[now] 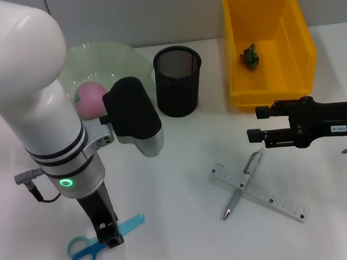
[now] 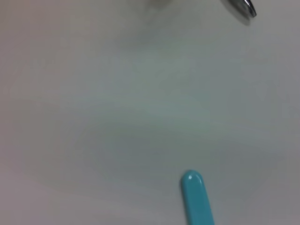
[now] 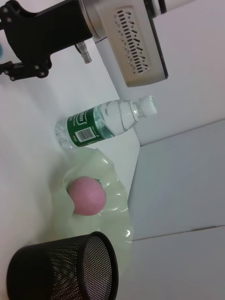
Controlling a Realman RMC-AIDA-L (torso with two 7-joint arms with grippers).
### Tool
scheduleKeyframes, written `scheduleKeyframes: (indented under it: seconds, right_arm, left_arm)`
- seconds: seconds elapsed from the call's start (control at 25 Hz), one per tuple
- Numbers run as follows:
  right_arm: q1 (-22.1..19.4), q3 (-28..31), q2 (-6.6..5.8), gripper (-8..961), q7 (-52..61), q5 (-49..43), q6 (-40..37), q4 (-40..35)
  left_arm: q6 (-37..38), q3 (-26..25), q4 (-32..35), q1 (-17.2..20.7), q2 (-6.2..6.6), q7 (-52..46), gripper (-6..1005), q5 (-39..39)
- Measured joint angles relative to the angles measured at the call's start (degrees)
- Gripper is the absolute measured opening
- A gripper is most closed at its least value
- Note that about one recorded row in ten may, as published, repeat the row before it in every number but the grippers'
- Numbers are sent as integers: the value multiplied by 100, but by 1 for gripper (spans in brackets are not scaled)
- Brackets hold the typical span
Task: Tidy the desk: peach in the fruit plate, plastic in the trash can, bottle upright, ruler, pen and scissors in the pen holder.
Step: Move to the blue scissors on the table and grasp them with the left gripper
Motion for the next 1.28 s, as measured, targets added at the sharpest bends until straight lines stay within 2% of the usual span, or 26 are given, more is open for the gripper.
scheduleKeyframes:
  seconds: [1.28]
  right_arm:
    - [61,-1,1,721,0,0,13,45]
  left_arm:
    - [-241,17,-322,-13,0,78,357,-42]
